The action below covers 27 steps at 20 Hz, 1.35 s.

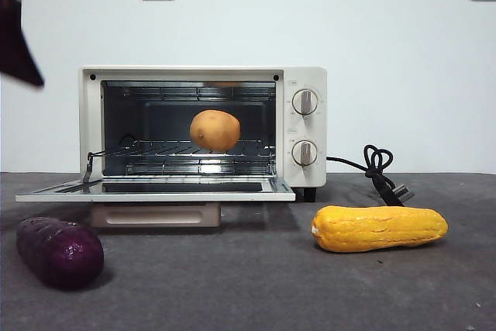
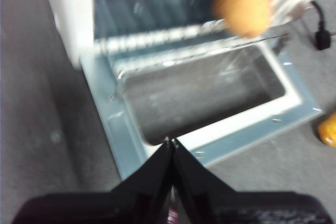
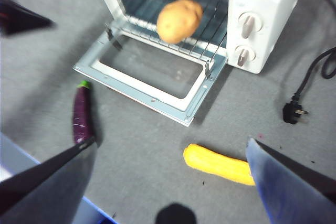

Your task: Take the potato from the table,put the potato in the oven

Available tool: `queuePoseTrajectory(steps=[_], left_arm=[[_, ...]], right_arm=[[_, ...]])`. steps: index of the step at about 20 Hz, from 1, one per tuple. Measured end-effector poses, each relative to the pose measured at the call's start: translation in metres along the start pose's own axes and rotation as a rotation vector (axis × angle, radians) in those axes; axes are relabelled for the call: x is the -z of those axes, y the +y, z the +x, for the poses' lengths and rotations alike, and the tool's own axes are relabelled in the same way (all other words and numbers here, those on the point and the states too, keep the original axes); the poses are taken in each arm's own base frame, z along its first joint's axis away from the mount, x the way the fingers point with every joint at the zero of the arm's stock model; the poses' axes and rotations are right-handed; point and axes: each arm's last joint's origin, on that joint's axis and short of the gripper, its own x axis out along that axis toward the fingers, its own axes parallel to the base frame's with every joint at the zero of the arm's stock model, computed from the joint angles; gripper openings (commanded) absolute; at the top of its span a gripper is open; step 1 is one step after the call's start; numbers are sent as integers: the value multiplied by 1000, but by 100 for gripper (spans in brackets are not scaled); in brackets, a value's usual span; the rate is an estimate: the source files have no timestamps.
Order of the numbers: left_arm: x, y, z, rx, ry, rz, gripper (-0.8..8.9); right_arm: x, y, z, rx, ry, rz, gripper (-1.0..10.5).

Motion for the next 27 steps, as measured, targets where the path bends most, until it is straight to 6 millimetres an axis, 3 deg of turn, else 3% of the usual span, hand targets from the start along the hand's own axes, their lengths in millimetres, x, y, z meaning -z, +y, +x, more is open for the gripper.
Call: queuePoseTrajectory(steps=[5,11,18,27], left_arm=[[10,45,51,-33,68,-115,-8],[33,70,100,18,178,-192,-8],[44,77,122,149,190,-235,-8],[38,87,124,284,84,-355,-8]], right_arm=[[22,-1,-42,-5,-34,53,473],[32,-2,-60,-10,-59,105,474],[32,-2,-60,-9,-53,129,473],[32,-3,-59,-2,-52,133,473]])
